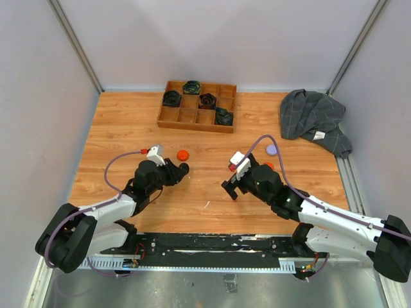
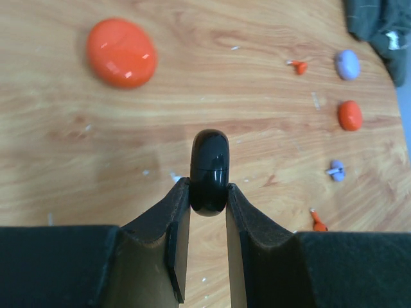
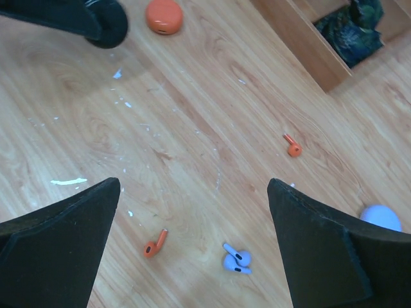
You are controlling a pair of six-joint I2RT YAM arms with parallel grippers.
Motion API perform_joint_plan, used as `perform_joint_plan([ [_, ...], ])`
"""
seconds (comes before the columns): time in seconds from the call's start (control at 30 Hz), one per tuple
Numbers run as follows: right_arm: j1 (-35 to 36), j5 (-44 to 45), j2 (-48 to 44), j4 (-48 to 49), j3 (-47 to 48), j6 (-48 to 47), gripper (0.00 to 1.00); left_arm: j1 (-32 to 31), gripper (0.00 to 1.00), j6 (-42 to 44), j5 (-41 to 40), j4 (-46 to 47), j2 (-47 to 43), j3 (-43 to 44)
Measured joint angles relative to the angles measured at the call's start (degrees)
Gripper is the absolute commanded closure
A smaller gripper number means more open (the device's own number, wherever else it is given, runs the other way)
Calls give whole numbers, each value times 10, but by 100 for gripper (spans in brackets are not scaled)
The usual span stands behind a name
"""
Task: Insert the wireless bluetooth earbuds into the charging case
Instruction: Place the charging case at the center of the board.
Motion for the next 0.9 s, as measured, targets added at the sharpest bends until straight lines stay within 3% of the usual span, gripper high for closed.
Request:
perform_joint_plan([
  [0.3, 0, 109, -42, 65, -62, 58, 1, 61, 88, -61, -6, -57, 50, 0],
  [0.57, 0, 164, -61, 83, -67, 65, 1, 101, 61, -80, 14, -47, 107, 26],
  [0.9, 0, 190, -55, 84, -69, 65, 1, 111, 20, -77, -10, -79, 93, 40],
])
